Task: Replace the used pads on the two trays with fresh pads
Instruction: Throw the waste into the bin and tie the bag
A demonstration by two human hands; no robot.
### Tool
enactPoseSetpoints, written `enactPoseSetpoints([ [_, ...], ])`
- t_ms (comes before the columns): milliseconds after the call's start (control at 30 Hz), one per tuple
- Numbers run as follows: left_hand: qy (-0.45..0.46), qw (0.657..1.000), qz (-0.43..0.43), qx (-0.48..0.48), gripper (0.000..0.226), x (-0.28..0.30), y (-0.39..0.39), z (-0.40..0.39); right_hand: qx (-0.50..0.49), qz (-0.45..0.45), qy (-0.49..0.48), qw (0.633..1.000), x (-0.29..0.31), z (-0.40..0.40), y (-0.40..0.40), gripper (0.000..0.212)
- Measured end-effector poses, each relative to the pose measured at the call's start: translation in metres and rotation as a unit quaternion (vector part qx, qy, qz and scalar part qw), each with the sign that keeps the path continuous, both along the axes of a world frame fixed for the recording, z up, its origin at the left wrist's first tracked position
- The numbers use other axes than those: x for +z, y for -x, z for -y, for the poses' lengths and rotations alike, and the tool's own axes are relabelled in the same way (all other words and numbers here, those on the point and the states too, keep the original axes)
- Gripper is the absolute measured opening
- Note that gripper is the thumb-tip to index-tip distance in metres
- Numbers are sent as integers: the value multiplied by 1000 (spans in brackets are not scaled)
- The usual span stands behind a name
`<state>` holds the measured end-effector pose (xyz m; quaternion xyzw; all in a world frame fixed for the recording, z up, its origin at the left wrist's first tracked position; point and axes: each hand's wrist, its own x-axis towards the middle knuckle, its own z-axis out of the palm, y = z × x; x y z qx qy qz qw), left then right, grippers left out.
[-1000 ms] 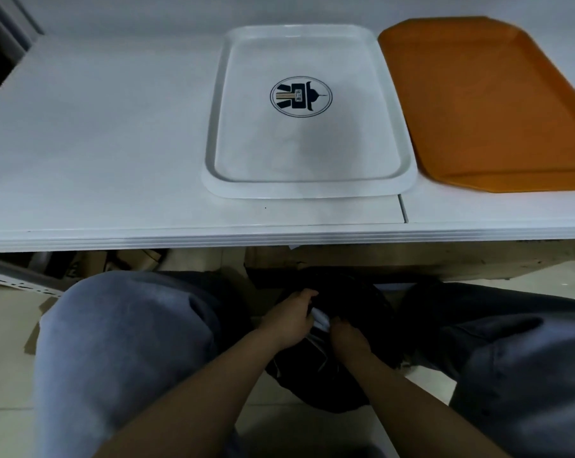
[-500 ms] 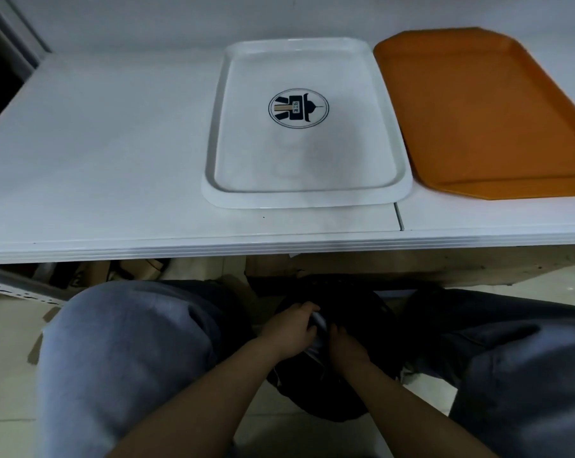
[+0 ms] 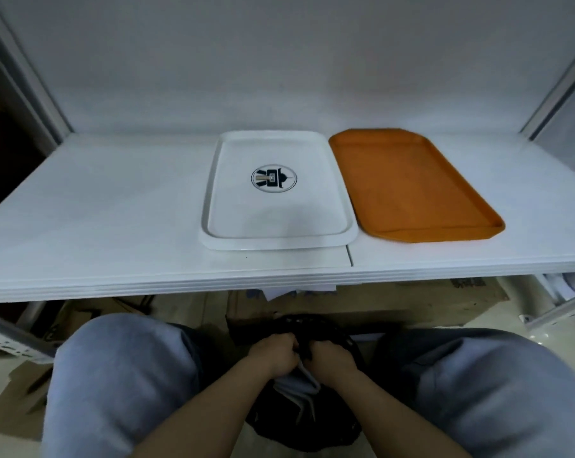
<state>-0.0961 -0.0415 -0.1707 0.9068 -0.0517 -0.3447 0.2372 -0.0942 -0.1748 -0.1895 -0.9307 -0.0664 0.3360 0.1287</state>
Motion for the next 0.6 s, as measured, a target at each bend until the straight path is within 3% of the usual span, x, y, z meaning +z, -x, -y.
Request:
enactPoseSetpoints([
  [67, -11, 1000, 11, -7, 27, 9, -3, 6, 0, 24, -8, 1000, 10, 6, -2, 25],
  [233, -28, 998, 45, -39, 11, 27, -9, 27, -63, 54, -50, 995, 36, 22, -3, 33],
  [433, -57, 993, 78, -65, 25, 53, -28, 51, -123, 84, -80, 986, 61, 49, -10, 29],
  [600, -73, 990, 95, -79, 20, 59, -41, 71, -238, 88, -143, 957, 55, 74, -22, 28],
])
